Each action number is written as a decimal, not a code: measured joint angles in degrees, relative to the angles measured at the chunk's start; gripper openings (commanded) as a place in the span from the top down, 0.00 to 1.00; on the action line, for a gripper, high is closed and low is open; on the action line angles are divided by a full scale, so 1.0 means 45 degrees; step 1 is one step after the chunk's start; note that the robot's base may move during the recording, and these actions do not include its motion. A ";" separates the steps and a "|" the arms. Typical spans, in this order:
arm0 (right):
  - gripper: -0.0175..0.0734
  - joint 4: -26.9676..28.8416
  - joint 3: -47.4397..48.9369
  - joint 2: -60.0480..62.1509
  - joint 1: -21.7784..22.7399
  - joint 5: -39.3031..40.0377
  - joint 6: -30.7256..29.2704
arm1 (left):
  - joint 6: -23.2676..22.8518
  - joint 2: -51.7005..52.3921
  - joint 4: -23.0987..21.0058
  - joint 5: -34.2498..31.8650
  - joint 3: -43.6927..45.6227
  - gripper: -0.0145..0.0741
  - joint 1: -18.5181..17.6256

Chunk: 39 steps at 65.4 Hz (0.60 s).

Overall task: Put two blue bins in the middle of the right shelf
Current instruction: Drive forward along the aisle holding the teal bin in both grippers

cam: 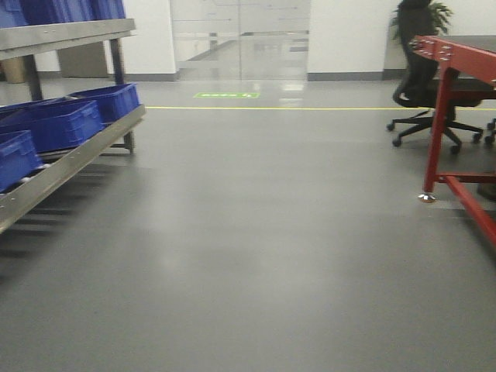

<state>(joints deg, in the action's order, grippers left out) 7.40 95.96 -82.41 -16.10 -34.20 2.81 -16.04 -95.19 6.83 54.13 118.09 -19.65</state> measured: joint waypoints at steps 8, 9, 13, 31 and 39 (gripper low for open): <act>0.98 0.0000 0.0000 0.0000 0.0000 0.0000 0.0000 | 0.0000 0.0000 0.0000 0.0000 0.0000 0.96 0.0000; 0.98 0.0000 0.0000 0.0000 0.0000 0.0000 0.0000 | 0.0000 0.0000 0.0000 0.0000 0.0000 0.96 0.0000; 0.98 0.0000 0.0000 0.0000 0.0000 0.0000 0.0000 | 0.0000 0.0000 0.0000 0.0021 0.0000 0.96 0.0000; 0.98 0.0000 0.0000 0.0000 0.0000 0.0000 0.0000 | 0.0000 0.0000 0.0000 0.0021 0.0000 0.96 0.0000; 0.98 0.0000 0.0000 0.0000 0.0000 0.0000 0.0000 | 0.0000 0.0000 0.0000 0.0048 0.0000 0.96 0.0000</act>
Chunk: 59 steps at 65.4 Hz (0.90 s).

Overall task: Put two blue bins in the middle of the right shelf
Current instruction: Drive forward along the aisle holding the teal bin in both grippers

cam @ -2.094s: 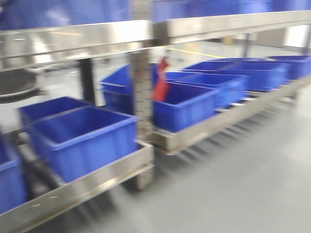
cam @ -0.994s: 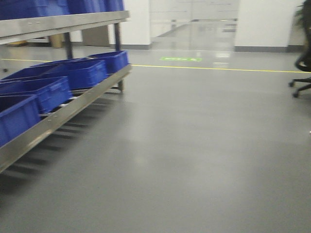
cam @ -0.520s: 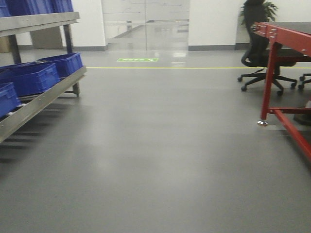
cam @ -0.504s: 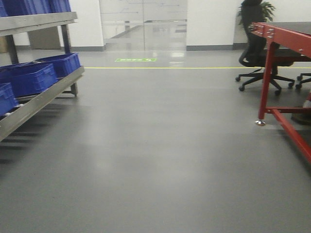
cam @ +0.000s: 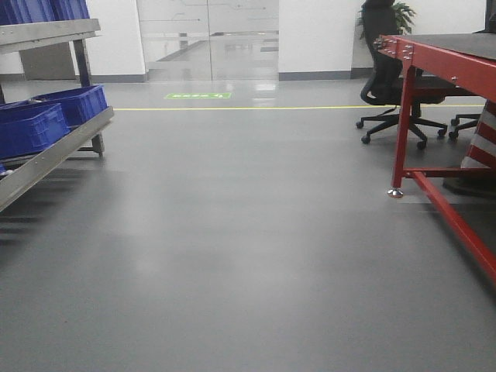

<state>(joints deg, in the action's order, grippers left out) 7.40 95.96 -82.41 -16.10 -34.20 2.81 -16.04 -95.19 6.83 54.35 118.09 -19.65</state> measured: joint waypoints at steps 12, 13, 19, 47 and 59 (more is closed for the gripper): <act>0.98 0.0000 0.0000 0.0000 0.0000 0.0000 -0.0026 | 0.0000 0.0000 0.0000 0.0019 0.0000 0.96 0.0000; 0.98 0.0000 0.0000 0.0000 0.0000 0.0000 -0.0026 | 0.0000 0.0000 0.0000 0.0019 0.0000 0.96 0.0000; 0.98 0.0000 0.0000 0.0000 0.0000 0.0000 -0.0026 | 0.0000 0.0000 0.0000 0.0019 0.0000 0.96 0.0000; 0.98 0.0000 0.0000 0.0000 0.0000 0.0000 -0.0026 | 0.0000 0.0000 0.0000 0.0019 0.0000 0.96 0.0000; 0.98 0.0000 0.0000 0.0000 0.0000 0.0029 -0.0026 | 0.0000 0.0000 0.0000 0.0019 0.0000 0.96 0.0000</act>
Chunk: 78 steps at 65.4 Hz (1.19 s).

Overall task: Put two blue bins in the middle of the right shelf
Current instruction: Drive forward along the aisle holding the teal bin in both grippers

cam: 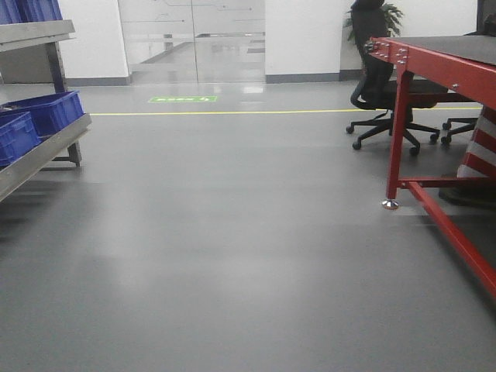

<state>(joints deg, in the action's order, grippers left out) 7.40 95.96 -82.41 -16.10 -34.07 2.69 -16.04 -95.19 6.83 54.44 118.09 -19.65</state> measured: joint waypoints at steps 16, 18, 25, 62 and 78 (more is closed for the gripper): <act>0.98 0.0000 0.0000 0.0000 0.0000 0.0000 0.0000 | 0.0000 0.0000 0.0000 0.0000 0.0000 0.96 0.0000; 0.98 0.0000 0.0000 0.0000 0.0000 0.0000 0.0000 | 0.0000 0.0000 0.0000 0.0000 0.0000 0.96 0.0000; 0.98 0.0000 0.0000 0.0000 0.0000 0.0000 0.0000 | 0.0000 0.0000 0.0000 0.0000 0.0000 0.96 0.0000; 0.98 0.0000 0.0000 0.0000 0.0000 0.0000 -0.0023 | 0.0000 0.0000 0.0000 0.0029 0.0000 0.96 0.0000; 0.98 0.0000 0.0000 0.0000 0.0000 0.0000 -0.0023 | 0.0000 0.0000 0.0000 0.0029 0.0000 0.96 0.0000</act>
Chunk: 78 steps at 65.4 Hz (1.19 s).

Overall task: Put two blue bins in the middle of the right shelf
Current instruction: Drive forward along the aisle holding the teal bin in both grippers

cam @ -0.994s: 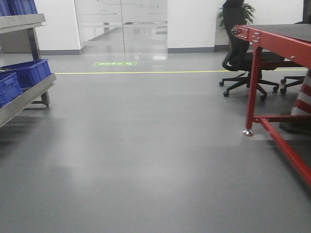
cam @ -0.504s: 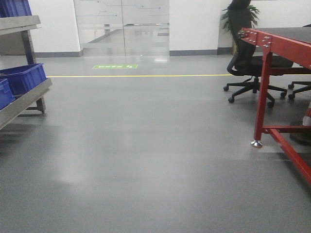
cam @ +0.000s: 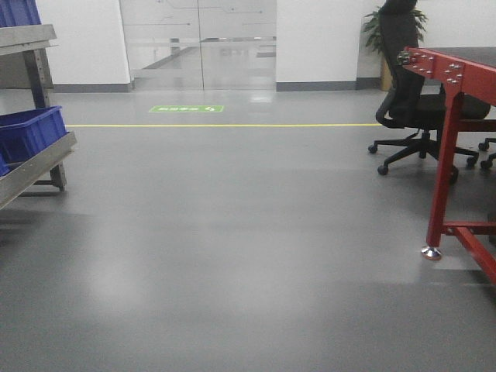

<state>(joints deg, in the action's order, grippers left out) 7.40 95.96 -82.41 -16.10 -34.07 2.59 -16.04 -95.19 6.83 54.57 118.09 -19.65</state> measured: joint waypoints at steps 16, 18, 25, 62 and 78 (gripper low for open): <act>0.98 0.0000 0.0000 0.0000 0.0000 0.0000 0.0000 | 0.0000 0.0000 0.0000 0.0006 0.0000 0.96 0.0000; 0.98 0.0000 0.0000 0.0000 0.0000 0.0000 0.0000 | 0.0000 0.0000 0.0000 0.0006 0.0000 0.96 0.0000; 0.98 0.0000 0.0000 0.0000 0.0000 0.0029 0.0000 | 0.0000 0.0000 0.0000 0.0006 0.0000 0.96 0.0000; 0.98 0.0000 0.0000 0.0000 0.0000 0.0105 0.0000 | 0.0000 0.0000 0.0000 -0.0017 0.0000 0.96 0.0000; 0.98 0.0000 0.0000 0.0000 0.0000 0.0105 0.0000 | 0.0000 0.0000 0.0000 -0.0133 0.0000 0.96 0.0000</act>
<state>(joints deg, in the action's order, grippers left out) 7.40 95.96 -82.41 -16.10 -33.60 2.59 -16.04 -95.19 6.83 53.97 118.09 -19.65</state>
